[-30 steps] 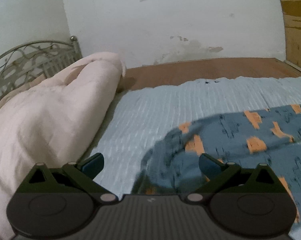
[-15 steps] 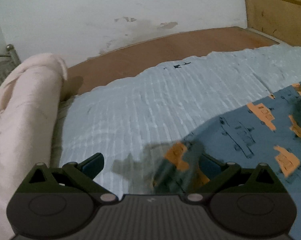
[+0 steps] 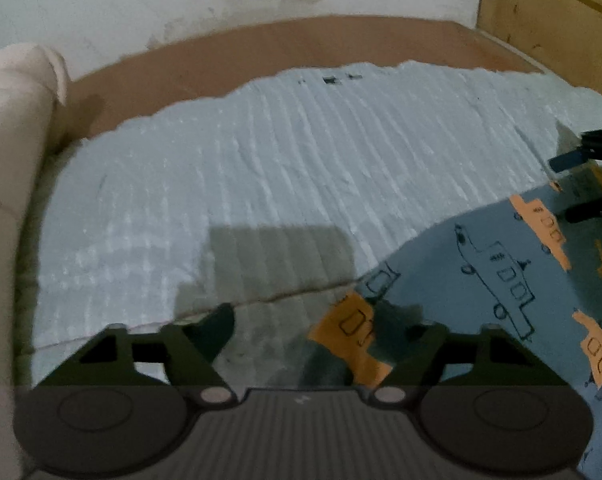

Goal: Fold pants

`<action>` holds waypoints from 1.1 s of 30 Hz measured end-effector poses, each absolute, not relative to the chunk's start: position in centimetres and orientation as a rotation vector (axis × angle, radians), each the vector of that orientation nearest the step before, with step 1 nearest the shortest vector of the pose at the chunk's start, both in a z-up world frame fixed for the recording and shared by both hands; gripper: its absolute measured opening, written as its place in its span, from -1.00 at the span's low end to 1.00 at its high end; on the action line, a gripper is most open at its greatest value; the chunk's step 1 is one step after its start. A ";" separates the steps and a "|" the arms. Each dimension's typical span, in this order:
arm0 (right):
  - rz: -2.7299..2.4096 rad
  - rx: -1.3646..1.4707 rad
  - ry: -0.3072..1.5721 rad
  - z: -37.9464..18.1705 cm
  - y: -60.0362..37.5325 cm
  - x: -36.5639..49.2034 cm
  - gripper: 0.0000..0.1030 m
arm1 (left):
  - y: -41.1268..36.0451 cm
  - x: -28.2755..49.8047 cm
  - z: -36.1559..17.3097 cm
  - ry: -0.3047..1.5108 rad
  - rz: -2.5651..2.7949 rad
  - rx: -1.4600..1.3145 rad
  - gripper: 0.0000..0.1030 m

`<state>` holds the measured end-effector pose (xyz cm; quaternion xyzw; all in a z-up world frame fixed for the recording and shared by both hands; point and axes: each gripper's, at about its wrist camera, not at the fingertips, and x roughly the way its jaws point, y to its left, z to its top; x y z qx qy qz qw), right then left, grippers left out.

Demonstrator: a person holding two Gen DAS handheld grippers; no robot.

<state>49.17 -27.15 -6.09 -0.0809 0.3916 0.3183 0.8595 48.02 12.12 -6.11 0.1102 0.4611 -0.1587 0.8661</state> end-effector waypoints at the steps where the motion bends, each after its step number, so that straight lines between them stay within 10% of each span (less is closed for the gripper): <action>1: 0.679 -0.185 0.837 -6.3 -26.7 49.3 0.69 | 12.1 48.1 -6.3 0.981 -0.342 0.226 0.39; 11: 0.705 -0.253 0.874 -7.2 -25.4 49.8 0.53 | 12.7 49.2 -7.4 1.093 -0.350 0.162 -0.32; 15: 0.705 -0.256 0.887 -7.5 -25.4 50.0 0.53 | 12.6 49.4 -7.4 1.119 -0.308 0.102 -0.94; 17: 0.702 -0.254 0.893 -7.7 -25.4 50.1 0.45 | 12.1 49.0 -7.1 1.095 -0.293 0.137 -0.99; 22: 0.700 -0.233 0.897 -7.4 -25.1 49.7 -0.75 | 11.5 47.5 -5.7 0.996 -0.252 0.196 -1.00; 33: 0.623 -0.312 0.739 -4.9 -22.6 49.6 -0.99 | 11.8 47.5 -4.6 0.828 -0.095 0.245 -1.00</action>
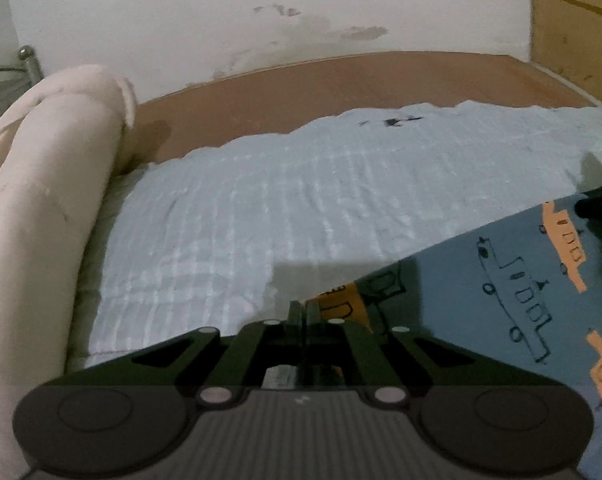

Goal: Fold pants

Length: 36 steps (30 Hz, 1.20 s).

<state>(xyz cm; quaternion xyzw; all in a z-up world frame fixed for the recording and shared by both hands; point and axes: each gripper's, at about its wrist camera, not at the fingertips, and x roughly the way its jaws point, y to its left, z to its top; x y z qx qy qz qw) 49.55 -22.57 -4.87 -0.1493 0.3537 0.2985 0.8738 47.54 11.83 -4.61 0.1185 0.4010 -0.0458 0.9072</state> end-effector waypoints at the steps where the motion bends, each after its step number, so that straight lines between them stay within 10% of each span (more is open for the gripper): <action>1: 0.608 -0.317 0.738 -5.1 -22.1 49.7 -0.98 | 11.9 47.7 -5.0 0.830 -0.084 0.242 -1.00; 36: 0.555 -0.322 0.461 3.7 -23.3 21.9 -1.00 | 12.2 23.7 1.7 0.608 -0.080 0.092 -1.00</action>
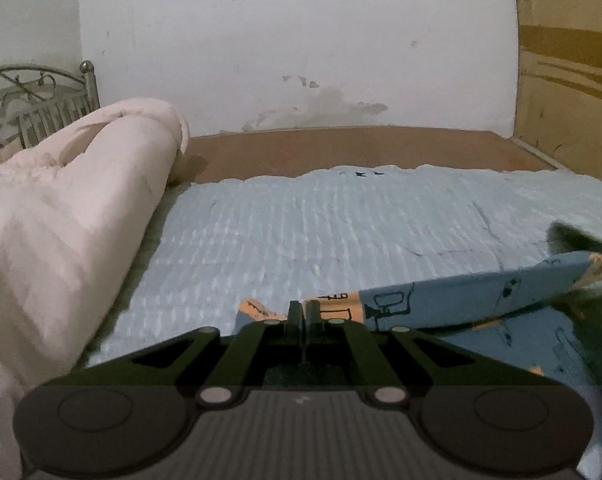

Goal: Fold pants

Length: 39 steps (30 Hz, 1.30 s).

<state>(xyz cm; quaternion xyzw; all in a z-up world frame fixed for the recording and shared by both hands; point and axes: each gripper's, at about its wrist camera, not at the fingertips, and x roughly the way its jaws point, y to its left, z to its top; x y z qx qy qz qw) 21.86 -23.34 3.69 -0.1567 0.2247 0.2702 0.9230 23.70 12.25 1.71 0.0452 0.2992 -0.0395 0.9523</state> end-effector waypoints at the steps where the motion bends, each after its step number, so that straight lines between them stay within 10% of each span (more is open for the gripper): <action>1: 0.555 -0.323 0.457 3.3 -23.3 20.6 -1.00 | 12.3 22.8 1.4 0.604 -0.080 0.085 -1.00; 34: 0.497 -0.308 0.552 -4.7 -22.2 10.0 -1.00 | 12.3 15.1 -5.2 0.624 -0.076 0.090 -0.91; 37: 0.491 -0.293 0.567 -5.6 -22.4 10.1 -0.95 | 12.1 14.7 -4.9 0.628 -0.063 0.063 -0.46; 39: 0.485 -0.266 0.565 -5.7 -22.6 10.1 -0.82 | 11.8 14.1 -4.6 0.620 -0.060 0.031 0.30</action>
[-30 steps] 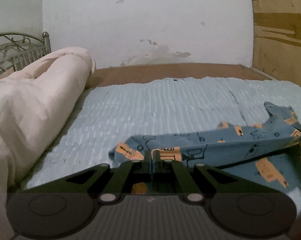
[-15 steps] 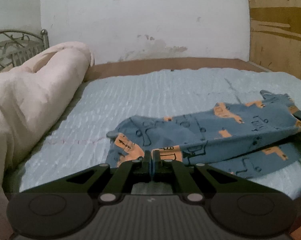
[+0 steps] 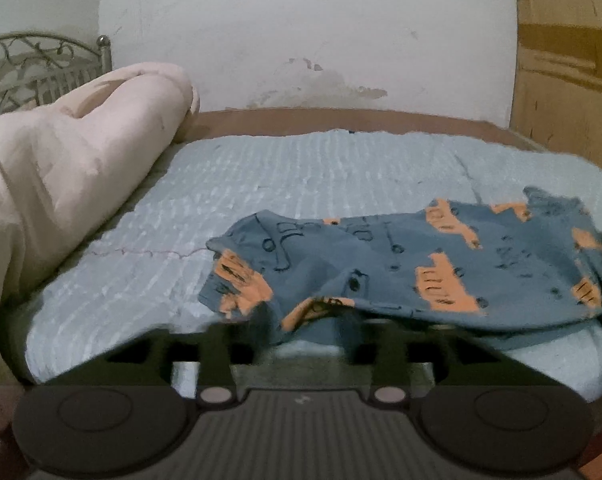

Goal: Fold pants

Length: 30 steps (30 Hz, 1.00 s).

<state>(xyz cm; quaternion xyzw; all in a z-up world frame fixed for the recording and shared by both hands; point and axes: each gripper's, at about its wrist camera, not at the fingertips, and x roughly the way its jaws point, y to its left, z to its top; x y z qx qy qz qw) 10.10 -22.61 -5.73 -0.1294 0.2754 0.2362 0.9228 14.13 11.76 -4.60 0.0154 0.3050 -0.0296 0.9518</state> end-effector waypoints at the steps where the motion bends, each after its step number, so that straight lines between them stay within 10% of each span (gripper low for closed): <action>1: 0.486 -0.251 0.559 -5.6 -22.7 10.0 -0.60 | 11.5 13.8 -4.4 0.612 -0.051 0.017 0.41; 5: 0.493 -0.188 0.533 -5.1 -23.6 9.3 0.31 | 9.7 12.6 -3.6 0.569 -0.038 -0.030 0.95; 9: 0.432 -0.108 0.492 -4.2 -26.0 8.2 0.96 | 6.6 12.6 -3.2 0.568 -0.090 -0.083 0.99; 26: -0.008 0.248 0.629 -3.1 -50.8 11.4 0.95 | -11.8 14.9 -3.5 0.579 -0.466 -0.079 0.99; 30: 0.059 0.389 0.670 -3.9 -52.9 12.9 0.37 | -13.7 15.7 -4.3 0.635 -0.482 -0.064 0.98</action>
